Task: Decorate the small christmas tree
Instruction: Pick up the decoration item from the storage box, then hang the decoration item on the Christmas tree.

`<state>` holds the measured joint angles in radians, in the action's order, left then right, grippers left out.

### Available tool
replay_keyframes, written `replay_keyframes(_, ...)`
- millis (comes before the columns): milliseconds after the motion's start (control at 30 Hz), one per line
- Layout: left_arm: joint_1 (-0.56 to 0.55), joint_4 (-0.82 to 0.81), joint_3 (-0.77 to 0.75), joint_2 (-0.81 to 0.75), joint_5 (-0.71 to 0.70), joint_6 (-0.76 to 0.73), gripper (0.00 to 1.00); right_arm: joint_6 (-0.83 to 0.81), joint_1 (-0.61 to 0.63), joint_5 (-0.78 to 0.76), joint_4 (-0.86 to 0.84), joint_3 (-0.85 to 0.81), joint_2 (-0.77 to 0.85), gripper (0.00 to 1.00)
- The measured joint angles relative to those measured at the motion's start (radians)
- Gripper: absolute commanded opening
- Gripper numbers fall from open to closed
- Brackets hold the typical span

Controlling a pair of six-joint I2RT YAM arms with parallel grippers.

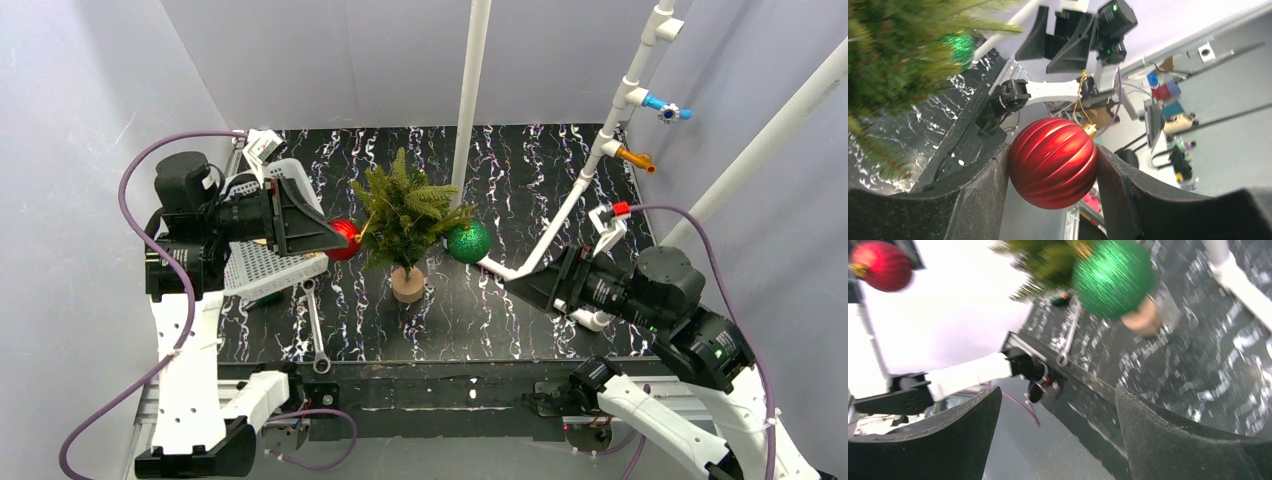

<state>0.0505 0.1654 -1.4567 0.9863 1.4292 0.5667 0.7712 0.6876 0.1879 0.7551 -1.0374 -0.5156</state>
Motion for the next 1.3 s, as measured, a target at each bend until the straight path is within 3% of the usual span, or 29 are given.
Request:
replay_keyframes(300,-0.124,-0.321,-0.09,-0.058,0.027,0.196,0.0,-0.042,0.0,0.22,-0.411,-0.212,-0.221,0.91)
replay_keyframes(533,-0.156,-0.367,-0.119,-0.093,0.029,0.242,0.0,0.009,0.035,0.351,-0.679,-0.348,-0.387,0.87)
replay_keyframes(700,-0.161,-0.37,-0.074,-0.089,0.02,0.253,0.0,-0.013,0.172,0.339,-0.706,-0.404,-0.474,0.86)
replay_keyframes(867,-0.165,-0.37,-0.06,-0.071,0.008,0.264,0.0,-0.06,0.317,0.297,-0.696,-0.433,-0.556,0.79)
replay_keyframes(1133,-0.166,-0.371,-0.057,-0.069,0.0,0.265,0.0,-0.083,0.355,0.238,-0.673,-0.455,-0.636,0.61)
replay_keyframes(1300,-0.166,-0.371,-0.057,-0.066,-0.005,0.269,0.0,-0.099,0.367,0.222,-0.648,-0.513,-0.685,0.6)
